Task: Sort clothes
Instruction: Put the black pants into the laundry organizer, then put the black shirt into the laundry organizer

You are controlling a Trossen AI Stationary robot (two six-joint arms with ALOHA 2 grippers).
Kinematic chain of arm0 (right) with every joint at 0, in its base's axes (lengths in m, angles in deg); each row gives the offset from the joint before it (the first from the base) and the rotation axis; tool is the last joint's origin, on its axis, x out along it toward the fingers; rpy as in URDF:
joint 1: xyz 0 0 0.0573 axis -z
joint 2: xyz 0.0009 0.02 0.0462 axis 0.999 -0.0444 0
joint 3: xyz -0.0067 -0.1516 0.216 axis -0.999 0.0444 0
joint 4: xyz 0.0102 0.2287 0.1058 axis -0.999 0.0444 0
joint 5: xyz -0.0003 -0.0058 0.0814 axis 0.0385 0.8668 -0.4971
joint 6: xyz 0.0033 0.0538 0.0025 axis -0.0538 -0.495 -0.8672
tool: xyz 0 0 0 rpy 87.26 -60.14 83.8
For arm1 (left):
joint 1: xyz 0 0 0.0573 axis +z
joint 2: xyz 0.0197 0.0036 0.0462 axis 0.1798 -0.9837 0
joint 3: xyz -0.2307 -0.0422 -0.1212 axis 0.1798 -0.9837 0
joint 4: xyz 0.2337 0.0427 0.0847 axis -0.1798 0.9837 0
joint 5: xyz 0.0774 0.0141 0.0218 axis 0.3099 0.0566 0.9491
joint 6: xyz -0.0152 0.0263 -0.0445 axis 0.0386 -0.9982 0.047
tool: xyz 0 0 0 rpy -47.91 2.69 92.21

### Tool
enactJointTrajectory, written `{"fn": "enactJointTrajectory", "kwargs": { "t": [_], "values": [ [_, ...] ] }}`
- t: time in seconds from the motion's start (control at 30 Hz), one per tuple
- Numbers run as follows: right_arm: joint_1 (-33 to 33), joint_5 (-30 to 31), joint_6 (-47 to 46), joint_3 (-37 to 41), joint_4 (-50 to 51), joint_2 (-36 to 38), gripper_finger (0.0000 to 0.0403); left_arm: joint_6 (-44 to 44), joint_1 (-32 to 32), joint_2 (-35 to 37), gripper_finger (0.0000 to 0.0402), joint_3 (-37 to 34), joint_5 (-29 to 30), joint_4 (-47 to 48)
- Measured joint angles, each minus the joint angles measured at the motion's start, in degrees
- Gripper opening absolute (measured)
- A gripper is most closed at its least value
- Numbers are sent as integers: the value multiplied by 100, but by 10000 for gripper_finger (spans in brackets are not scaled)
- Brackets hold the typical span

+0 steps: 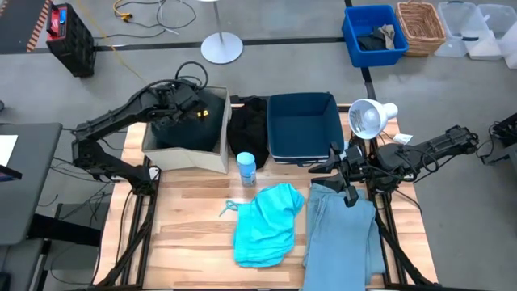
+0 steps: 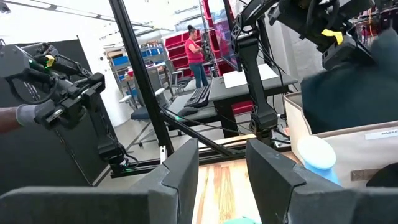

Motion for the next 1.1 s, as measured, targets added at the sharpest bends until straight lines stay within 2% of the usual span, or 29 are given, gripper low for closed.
{"fn": "enactJointTrajectory", "kwargs": {
  "t": [0.17, 0.63, 1.1],
  "values": [
    [0, 0, -1, 0, 0, 0, 150, -229, -26, -6, 113, 7, -803, -165],
    [0, 0, -1, 0, 2, 0, 150, -304, -25, -30, 114, 6, -847, -156],
    [0, 0, -2, 0, 4, 0, 150, -293, -31, -34, 114, -1, -1658, -117]
  ]
}}
